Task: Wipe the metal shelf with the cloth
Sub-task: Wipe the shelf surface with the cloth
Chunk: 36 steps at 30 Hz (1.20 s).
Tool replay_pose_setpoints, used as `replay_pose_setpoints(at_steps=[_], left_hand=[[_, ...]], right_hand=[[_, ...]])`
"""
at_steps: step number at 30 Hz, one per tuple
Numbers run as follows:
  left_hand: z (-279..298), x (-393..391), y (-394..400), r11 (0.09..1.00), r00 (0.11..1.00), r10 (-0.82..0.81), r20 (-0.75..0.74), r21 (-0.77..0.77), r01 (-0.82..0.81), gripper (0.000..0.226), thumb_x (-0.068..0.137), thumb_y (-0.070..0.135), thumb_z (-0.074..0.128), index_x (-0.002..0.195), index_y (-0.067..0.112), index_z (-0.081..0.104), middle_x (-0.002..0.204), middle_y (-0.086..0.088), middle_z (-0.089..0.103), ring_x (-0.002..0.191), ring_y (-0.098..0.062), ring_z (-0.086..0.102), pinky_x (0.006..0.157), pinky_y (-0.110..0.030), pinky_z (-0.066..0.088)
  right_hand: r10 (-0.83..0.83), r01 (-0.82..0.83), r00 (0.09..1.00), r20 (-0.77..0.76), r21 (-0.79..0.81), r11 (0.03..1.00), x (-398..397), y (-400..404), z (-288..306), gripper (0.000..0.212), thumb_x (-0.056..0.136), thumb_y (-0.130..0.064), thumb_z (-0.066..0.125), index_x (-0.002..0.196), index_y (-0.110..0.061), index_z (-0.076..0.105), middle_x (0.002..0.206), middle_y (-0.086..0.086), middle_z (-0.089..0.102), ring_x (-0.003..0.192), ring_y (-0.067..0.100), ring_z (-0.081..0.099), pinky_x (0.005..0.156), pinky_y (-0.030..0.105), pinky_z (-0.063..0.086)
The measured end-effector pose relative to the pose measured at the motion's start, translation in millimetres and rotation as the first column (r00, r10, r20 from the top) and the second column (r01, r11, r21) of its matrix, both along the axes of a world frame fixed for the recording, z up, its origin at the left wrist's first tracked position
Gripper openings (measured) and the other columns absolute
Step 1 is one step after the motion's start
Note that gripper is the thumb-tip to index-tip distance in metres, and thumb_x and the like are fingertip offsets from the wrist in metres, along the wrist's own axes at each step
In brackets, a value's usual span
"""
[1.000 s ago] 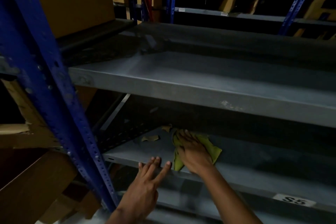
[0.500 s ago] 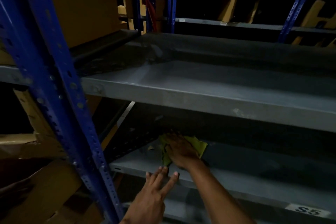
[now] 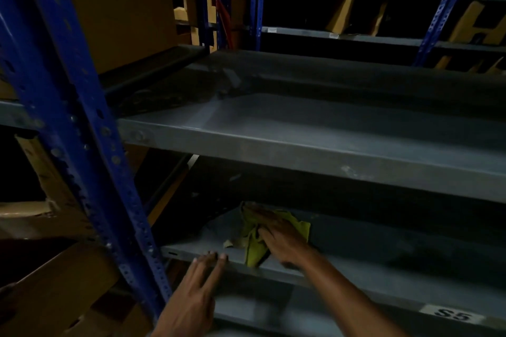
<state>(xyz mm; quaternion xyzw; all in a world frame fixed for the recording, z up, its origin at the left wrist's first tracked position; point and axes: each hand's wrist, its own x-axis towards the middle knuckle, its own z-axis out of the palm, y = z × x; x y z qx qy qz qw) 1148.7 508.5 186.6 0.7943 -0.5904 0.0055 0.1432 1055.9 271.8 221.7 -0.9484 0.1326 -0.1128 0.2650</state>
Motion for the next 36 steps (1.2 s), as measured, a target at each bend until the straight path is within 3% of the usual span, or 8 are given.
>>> replay_pose_setpoints(at_steps=[4,8,12,16,23,29,32,36], left_hand=[[0.9,-4.4,-0.6,0.995,0.996,0.039,-0.075,0.096,-0.032,0.112,0.046,0.018,0.086,0.146,0.017,0.037,0.144,-0.005,0.048,0.132,-0.021,0.039,0.113,-0.017,-0.004],[-9.3,2.9,3.6,0.999,0.993,0.009,-0.117,0.032,-0.005,0.095,0.079,0.009,0.058,0.148,0.032,-0.004,0.156,0.010,-0.001,0.143,-0.010,-0.012,0.111,-0.015,-0.016],[-2.0,1.7,3.3,0.998,0.995,0.005,-0.101,0.057,0.001,0.094,0.077,0.003,0.060,0.149,0.022,0.003,0.155,0.004,0.002,0.146,-0.022,0.001,0.117,-0.035,0.003],[5.2,-4.9,1.2,0.994,0.996,0.068,-0.064,0.084,-0.062,0.092,0.086,0.014,0.053,0.146,0.033,-0.014,0.152,0.011,-0.018,0.140,-0.011,-0.023,0.112,-0.026,-0.012],[20.2,-27.2,-13.5,0.988,0.996,0.054,0.073,0.139,-0.064,0.089,0.078,0.019,0.060,0.151,0.031,0.010,0.153,-0.005,0.034,0.142,-0.023,0.026,0.113,-0.047,0.003],[11.4,-35.2,-25.0,0.987,0.991,0.132,-0.007,0.089,-0.130,0.091,0.083,0.013,0.048,0.148,0.044,-0.008,0.158,-0.002,0.017,0.146,-0.022,0.007,0.112,-0.030,-0.002],[9.9,-32.0,-23.7,0.985,0.989,0.140,-0.046,0.112,-0.135,0.097,0.081,0.012,0.049,0.143,0.052,-0.014,0.158,0.002,0.013,0.145,-0.021,0.006,0.111,-0.032,0.007],[10.6,-32.7,-25.3,0.979,0.984,0.166,-0.064,0.134,-0.156,0.092,0.080,0.014,0.047,0.148,0.046,-0.006,0.159,0.001,0.012,0.146,-0.022,0.004,0.115,-0.035,0.008]], right_hand=[[0.086,-0.101,0.987,-0.134,-0.109,0.989,7.2,3.3,3.0,0.051,0.100,-0.013,0.034,0.150,-0.019,0.027,0.160,-0.003,0.018,0.146,0.008,0.013,0.115,0.014,-0.003],[0.185,-0.195,0.977,-0.107,-0.090,0.977,-9.8,13.6,10.1,0.048,0.097,-0.011,0.041,0.145,-0.017,0.042,0.156,0.000,0.031,0.144,0.011,0.023,0.118,0.020,0.007],[0.273,-0.277,0.958,-0.087,-0.040,0.960,-42.4,21.3,14.6,0.053,0.091,-0.007,0.042,0.143,-0.015,0.044,0.154,0.001,0.035,0.143,0.010,0.026,0.119,0.027,0.015],[0.293,-0.294,0.953,-0.073,-0.001,0.956,-77.8,18.2,13.3,0.056,0.088,-0.011,0.039,0.143,-0.021,0.045,0.154,-0.006,0.035,0.143,0.004,0.024,0.119,0.030,0.017],[0.161,-0.164,0.986,0.051,0.077,0.983,-124.0,-2.6,13.0,0.051,0.088,-0.011,0.044,0.136,-0.022,0.054,0.144,-0.009,0.048,0.136,-0.003,0.035,0.115,0.029,0.027],[0.219,-0.222,0.974,-0.051,-0.058,0.973,-133.3,-12.3,5.0,0.053,0.095,-0.010,0.044,0.147,-0.019,0.036,0.156,-0.005,0.028,0.144,0.003,0.019,0.119,0.032,0.016],[0.218,-0.219,0.975,-0.032,-0.025,0.975,-136.7,-10.3,8.4,0.054,0.091,-0.006,0.045,0.144,-0.019,0.042,0.153,-0.006,0.033,0.142,0.000,0.023,0.118,0.026,0.016],[0.193,-0.197,0.980,0.047,0.109,0.974,-147.5,-11.3,13.3,0.048,0.088,-0.010,0.042,0.133,-0.019,0.057,0.142,-0.010,0.049,0.134,-0.005,0.037,0.114,0.022,0.025]])
